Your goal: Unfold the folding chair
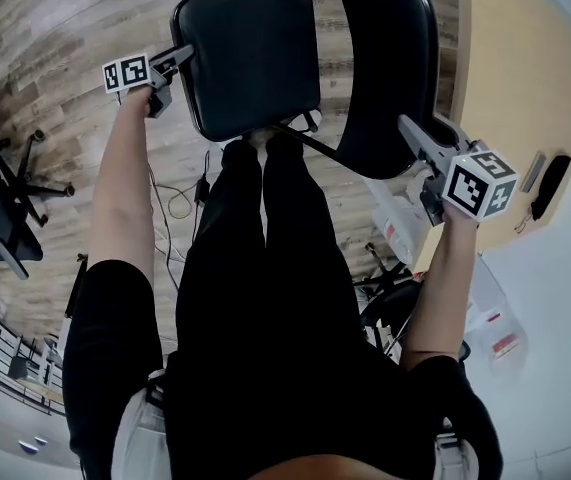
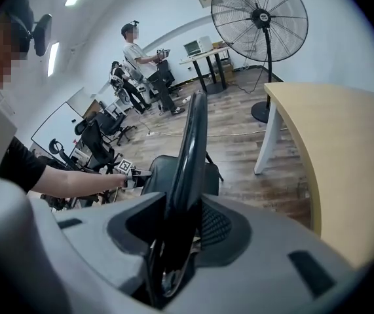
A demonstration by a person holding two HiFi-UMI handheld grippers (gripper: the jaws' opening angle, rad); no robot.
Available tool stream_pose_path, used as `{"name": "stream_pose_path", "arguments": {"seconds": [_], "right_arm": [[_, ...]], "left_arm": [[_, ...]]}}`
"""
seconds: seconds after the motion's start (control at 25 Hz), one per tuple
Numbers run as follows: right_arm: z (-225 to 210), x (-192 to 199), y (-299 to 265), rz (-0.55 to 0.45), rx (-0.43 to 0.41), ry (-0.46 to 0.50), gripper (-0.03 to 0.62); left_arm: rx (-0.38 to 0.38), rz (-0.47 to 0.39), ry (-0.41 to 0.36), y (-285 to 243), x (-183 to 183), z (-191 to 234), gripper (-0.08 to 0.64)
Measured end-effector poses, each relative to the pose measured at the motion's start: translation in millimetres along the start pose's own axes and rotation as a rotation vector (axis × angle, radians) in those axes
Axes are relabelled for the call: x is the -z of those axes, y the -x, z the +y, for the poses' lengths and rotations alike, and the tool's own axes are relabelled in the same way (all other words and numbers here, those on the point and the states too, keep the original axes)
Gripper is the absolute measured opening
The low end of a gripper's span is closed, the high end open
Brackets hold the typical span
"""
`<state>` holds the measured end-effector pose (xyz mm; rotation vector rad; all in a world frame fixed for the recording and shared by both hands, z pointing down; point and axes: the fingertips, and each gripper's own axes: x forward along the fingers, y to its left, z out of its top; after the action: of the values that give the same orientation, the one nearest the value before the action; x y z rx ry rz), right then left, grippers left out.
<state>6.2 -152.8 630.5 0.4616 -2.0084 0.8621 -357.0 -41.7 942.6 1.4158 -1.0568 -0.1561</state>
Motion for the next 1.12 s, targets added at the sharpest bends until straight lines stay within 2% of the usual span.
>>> {"name": "stream_pose_path", "arguments": {"seconds": [0.48, 0.88, 1.0, 1.12], "right_arm": [[-12, 9, -28, -0.01, -0.048, -0.015, 0.133], [1, 4, -71, 0.016, -0.052, -0.016, 0.133], [2, 9, -87, 0.027, -0.053, -0.017, 0.133], [1, 13, -96, 0.031, -0.062, -0.02, 0.135]], "left_arm": [[0.067, -0.021, 0.025, 6, 3, 59, 0.219], [0.101, -0.029, 0.062, 18, -5, 123, 0.219], [0.088, -0.032, 0.066, 22, -2, 146, 0.221], [0.04, -0.044, 0.053, 23, -2, 164, 0.216]]}}
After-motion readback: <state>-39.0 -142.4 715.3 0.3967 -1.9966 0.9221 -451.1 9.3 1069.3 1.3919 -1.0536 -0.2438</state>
